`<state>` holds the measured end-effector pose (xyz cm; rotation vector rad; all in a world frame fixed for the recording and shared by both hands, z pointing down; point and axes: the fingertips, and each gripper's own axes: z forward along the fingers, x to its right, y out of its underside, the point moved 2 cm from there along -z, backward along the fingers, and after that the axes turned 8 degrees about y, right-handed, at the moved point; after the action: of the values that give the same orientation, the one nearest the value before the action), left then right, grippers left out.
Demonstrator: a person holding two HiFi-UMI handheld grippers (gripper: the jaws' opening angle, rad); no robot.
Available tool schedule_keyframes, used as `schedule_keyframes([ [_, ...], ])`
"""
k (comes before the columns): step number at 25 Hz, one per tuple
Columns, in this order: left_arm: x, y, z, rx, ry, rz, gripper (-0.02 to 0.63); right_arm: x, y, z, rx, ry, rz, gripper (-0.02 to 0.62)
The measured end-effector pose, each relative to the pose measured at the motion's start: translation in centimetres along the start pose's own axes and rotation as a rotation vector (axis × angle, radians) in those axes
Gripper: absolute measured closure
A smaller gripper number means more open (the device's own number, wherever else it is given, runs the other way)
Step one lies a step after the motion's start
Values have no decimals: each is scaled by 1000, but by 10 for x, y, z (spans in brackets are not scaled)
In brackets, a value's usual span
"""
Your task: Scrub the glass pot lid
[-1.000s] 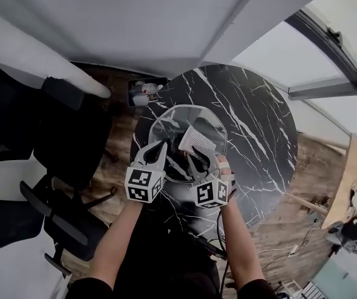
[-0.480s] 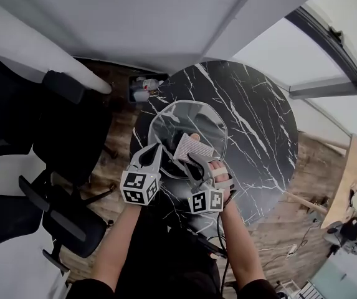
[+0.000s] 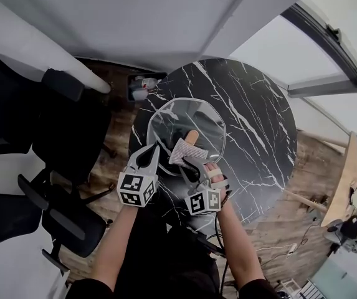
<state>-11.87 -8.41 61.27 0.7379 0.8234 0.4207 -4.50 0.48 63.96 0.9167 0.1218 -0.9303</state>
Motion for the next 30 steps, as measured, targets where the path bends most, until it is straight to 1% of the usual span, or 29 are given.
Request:
schedule_keyframes([
  [3,-1,5,-4,-10,-6,6,604,-1,-4,2,-18,13,-23,517],
  [5,-3,7,-7,-13,-8,15,604,-5,-9,3,-27,12,-71,517],
  [9,-9,7,-10,-15,-14,34,604,-29,-11,10,-40,-31,-172,517],
  [10,-10,6,-10,-13,-13,33,604,-37,-9,13,-43,-48,-179,515],
  [11,-11,4,-10,-10,-11,32,604,-43,-8,14,-46,-63,-163,515],
  [13,-10,0,-11,-4,-2,31,604,-51,-5,14,-50,-99,-75,514],
  [15,-9,-1,-11,-1,8,33,604,-59,-5,8,-57,-166,15,514],
  [17,-10,-1,-11,-4,13,36,604,-71,-6,-1,-51,-248,59,514],
  [19,-10,-1,-11,-6,15,34,604,-79,-11,-14,-20,-315,82,515],
  [20,-10,-1,-11,-5,17,34,604,-78,-15,-22,7,-335,110,515],
  [21,-9,-2,-11,-1,17,38,604,-73,-20,-29,38,-337,164,515],
  [22,-8,-3,-11,5,16,48,604,-62,-25,-37,70,-318,244,517],
  [23,-7,-5,-12,13,12,63,604,-46,-30,-44,104,-280,339,517],
  [24,-6,-8,-13,23,6,80,604,-26,-35,-52,138,-220,441,517],
  [25,-4,-11,-15,38,2,96,604,-2,-38,-59,164,-140,542,517],
  [26,-3,-16,-16,57,0,110,604,23,-36,-66,169,-39,637,517],
  [27,0,-21,-18,84,0,123,604,46,-28,-74,145,78,710,517],
  [28,2,-27,-20,116,1,136,604,66,-14,-79,99,200,754,515],
  [29,4,-34,-22,150,2,150,604,82,3,-83,44,312,778,515],
  [30,6,-40,-24,182,2,162,604,93,19,-84,-14,400,802,515],
])
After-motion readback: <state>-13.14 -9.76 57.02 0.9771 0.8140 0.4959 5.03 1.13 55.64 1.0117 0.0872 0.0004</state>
